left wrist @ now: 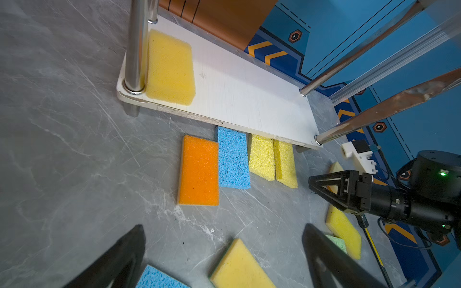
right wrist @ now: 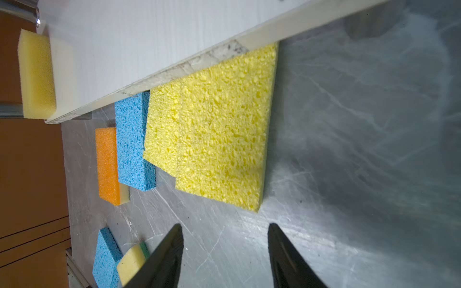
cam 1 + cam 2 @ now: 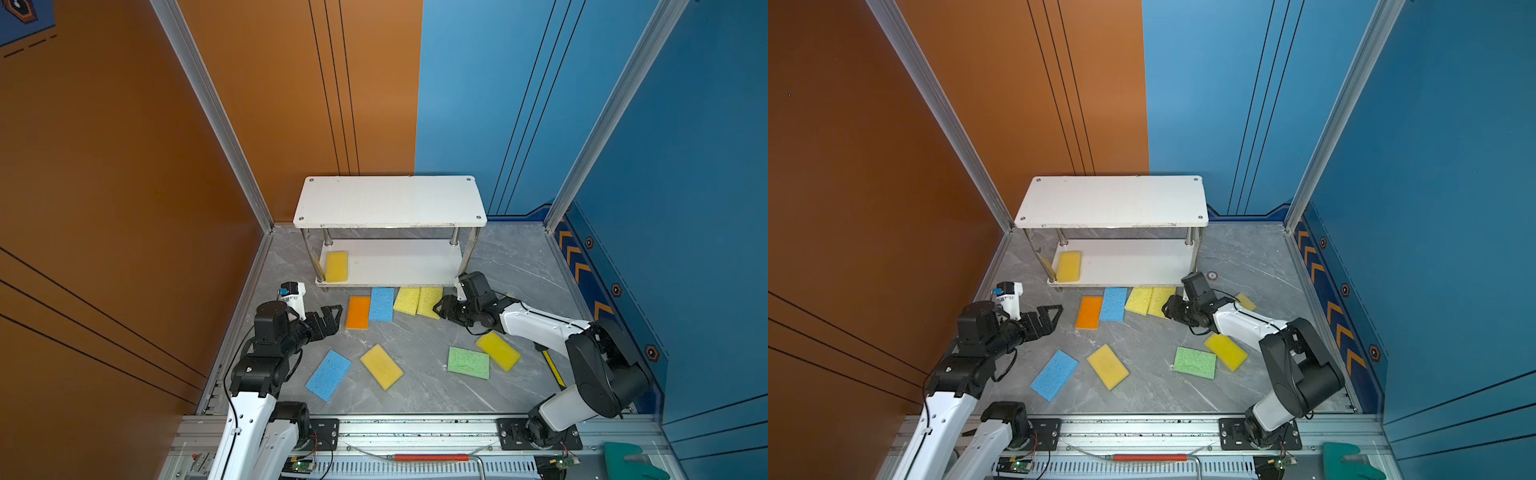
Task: Place and organize the cleaning sponges onto the shelf
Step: 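Withdraw the right gripper from the shelf toward the sponges, then grasp the flat yellow cellulose sponge with the right gripper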
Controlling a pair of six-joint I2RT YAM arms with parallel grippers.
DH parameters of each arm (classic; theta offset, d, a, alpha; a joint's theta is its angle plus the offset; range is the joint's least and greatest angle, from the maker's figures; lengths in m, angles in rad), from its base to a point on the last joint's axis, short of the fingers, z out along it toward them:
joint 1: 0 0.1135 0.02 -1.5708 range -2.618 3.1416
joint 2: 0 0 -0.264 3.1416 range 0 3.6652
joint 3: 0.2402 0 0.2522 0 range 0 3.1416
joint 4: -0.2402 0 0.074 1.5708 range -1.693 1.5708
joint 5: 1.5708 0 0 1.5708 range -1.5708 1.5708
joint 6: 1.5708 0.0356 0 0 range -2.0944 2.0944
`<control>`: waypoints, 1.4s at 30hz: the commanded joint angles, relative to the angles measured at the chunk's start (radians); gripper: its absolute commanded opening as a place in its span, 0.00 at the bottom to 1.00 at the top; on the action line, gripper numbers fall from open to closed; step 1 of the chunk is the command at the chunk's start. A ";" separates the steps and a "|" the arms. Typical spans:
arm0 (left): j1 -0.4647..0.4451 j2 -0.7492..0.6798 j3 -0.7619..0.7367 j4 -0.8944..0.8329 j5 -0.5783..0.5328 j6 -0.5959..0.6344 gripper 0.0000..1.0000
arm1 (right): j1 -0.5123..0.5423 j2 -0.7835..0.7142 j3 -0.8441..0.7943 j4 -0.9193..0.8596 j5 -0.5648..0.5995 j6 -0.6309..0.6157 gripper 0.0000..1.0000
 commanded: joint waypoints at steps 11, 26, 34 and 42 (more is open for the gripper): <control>0.020 0.007 -0.015 0.027 0.049 0.000 0.98 | -0.040 0.151 -0.017 0.176 -0.052 0.069 0.53; 0.025 0.004 -0.016 0.027 0.045 -0.001 0.98 | -0.046 0.192 -0.053 0.227 -0.056 0.106 0.21; 0.025 0.002 -0.017 0.027 0.048 -0.003 0.98 | -0.038 0.109 -0.079 0.140 -0.066 0.082 0.00; 0.008 0.034 -0.009 0.027 0.127 -0.062 0.98 | 0.035 -0.058 -0.056 -0.116 -0.095 0.031 0.00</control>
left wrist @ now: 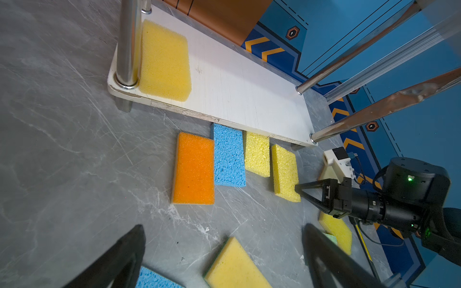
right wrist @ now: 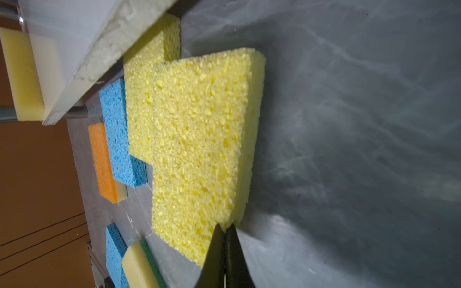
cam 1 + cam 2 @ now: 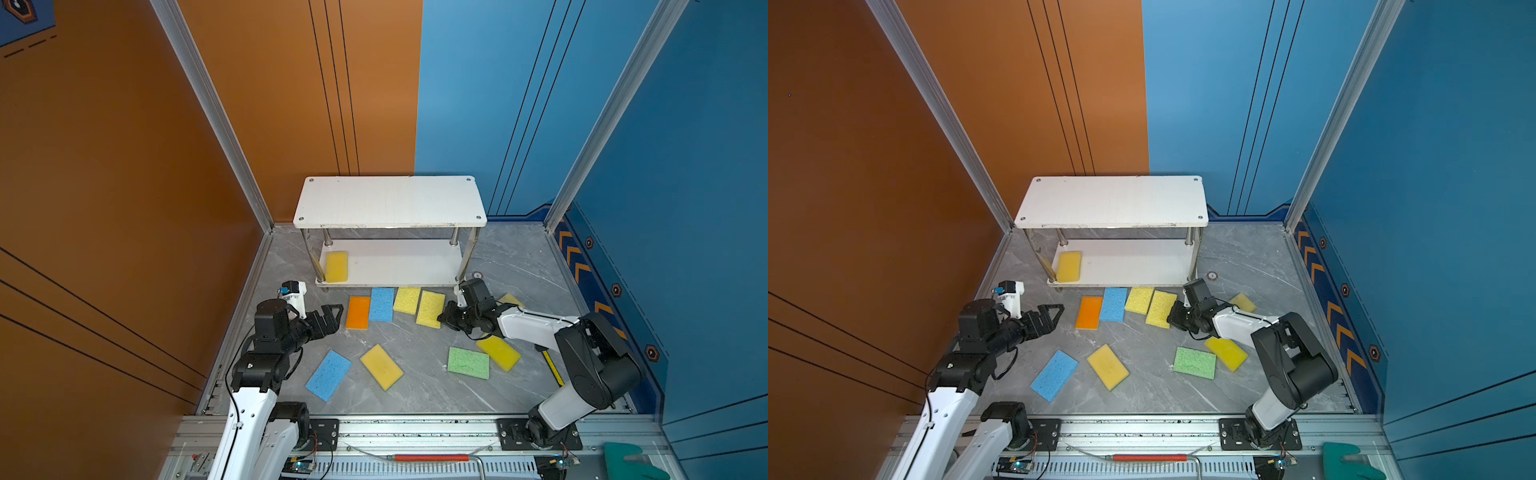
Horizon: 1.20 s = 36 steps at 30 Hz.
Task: Place and organize the cleaning sponges onto the shelf
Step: 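Grasp the flat yellow cellulose sponge with the right gripper, then lift the yellow cellulose sponge toward the left gripper while the left gripper approaches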
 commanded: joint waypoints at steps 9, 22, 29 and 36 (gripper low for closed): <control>-0.120 0.159 -0.005 0.162 0.267 -0.251 0.98 | 0.160 -0.162 0.119 -0.316 -0.021 -0.105 0.00; -0.198 0.211 -0.137 0.554 0.329 -0.484 0.98 | 0.189 -0.258 0.213 -0.380 -0.048 -0.146 0.00; -0.236 0.285 -0.128 0.634 0.358 -0.500 0.98 | 0.198 -0.305 0.236 -0.384 -0.079 -0.162 0.00; -0.290 0.329 -0.110 0.733 0.354 -0.549 0.98 | 0.241 -0.352 0.255 -0.413 -0.110 -0.193 0.00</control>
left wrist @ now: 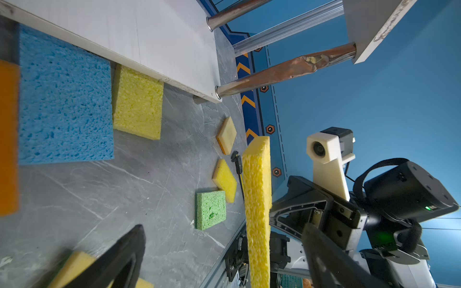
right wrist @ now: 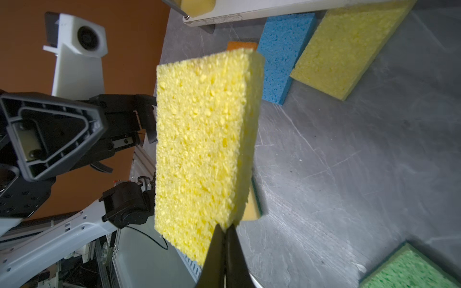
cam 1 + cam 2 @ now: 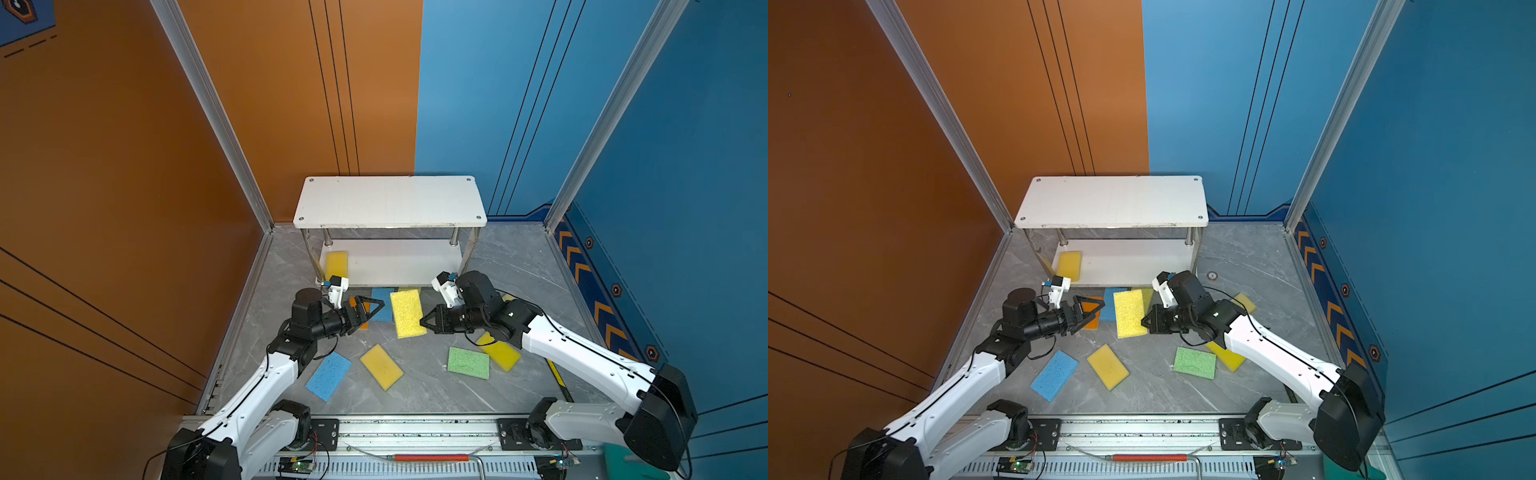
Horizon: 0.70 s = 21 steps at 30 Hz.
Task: Place and organize the cleaning sponges onto the shelf
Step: 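Lift the yellow cellulose sponge toward the left gripper while the left gripper approaches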
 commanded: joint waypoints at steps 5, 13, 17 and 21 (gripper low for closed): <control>-0.108 0.036 0.076 0.137 -0.003 -0.054 0.98 | 0.010 -0.030 0.040 -0.044 -0.053 -0.052 0.00; -0.197 0.122 0.123 0.137 -0.015 -0.051 0.93 | 0.002 -0.016 0.052 -0.041 -0.102 -0.098 0.00; -0.243 0.102 0.108 0.138 -0.070 -0.047 0.70 | -0.003 -0.005 0.050 -0.040 -0.136 -0.119 0.00; -0.274 0.060 0.073 0.138 -0.135 -0.038 0.44 | -0.006 -0.015 0.041 -0.041 -0.140 -0.131 0.00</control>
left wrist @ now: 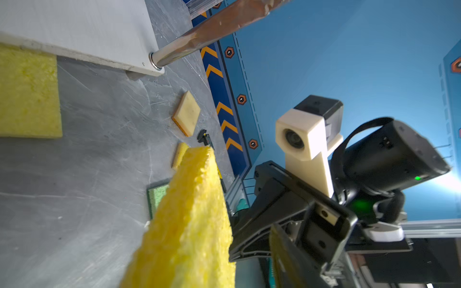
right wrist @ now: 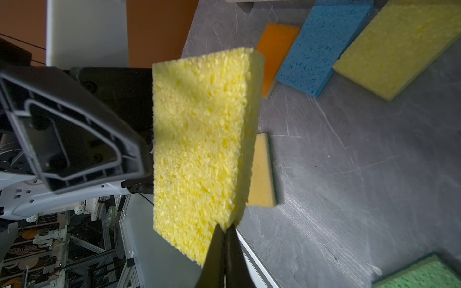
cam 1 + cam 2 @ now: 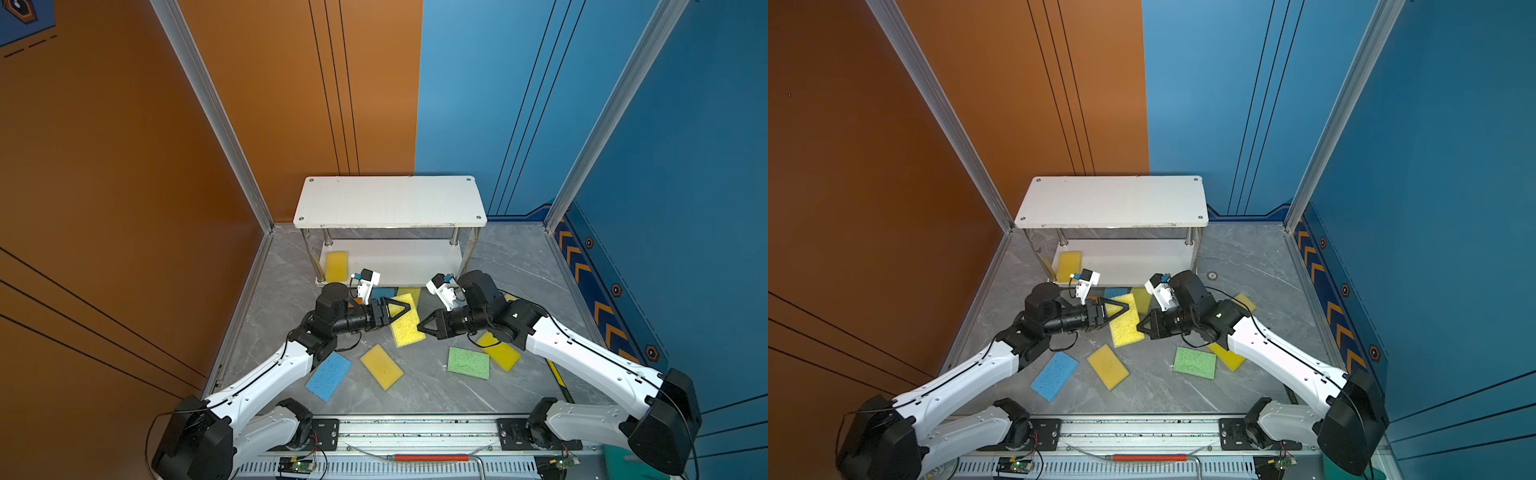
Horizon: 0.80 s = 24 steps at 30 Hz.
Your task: Place and organize the cleaning sponges onto the shelf
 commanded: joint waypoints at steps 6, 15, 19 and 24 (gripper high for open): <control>-0.026 -0.121 -0.081 0.020 -0.108 -0.007 0.02 | 0.012 -0.020 0.014 0.013 -0.016 -0.018 0.00; -0.010 -0.215 -0.150 0.047 -0.119 -0.041 0.00 | 0.028 -0.116 -0.051 0.090 0.058 0.074 0.42; 0.013 -0.247 -0.153 0.046 -0.125 -0.061 0.00 | 0.005 -0.144 -0.059 0.066 0.049 0.077 0.51; 0.018 -0.289 -0.159 0.046 -0.144 -0.074 0.00 | -0.005 -0.120 -0.048 0.031 -0.007 0.046 0.55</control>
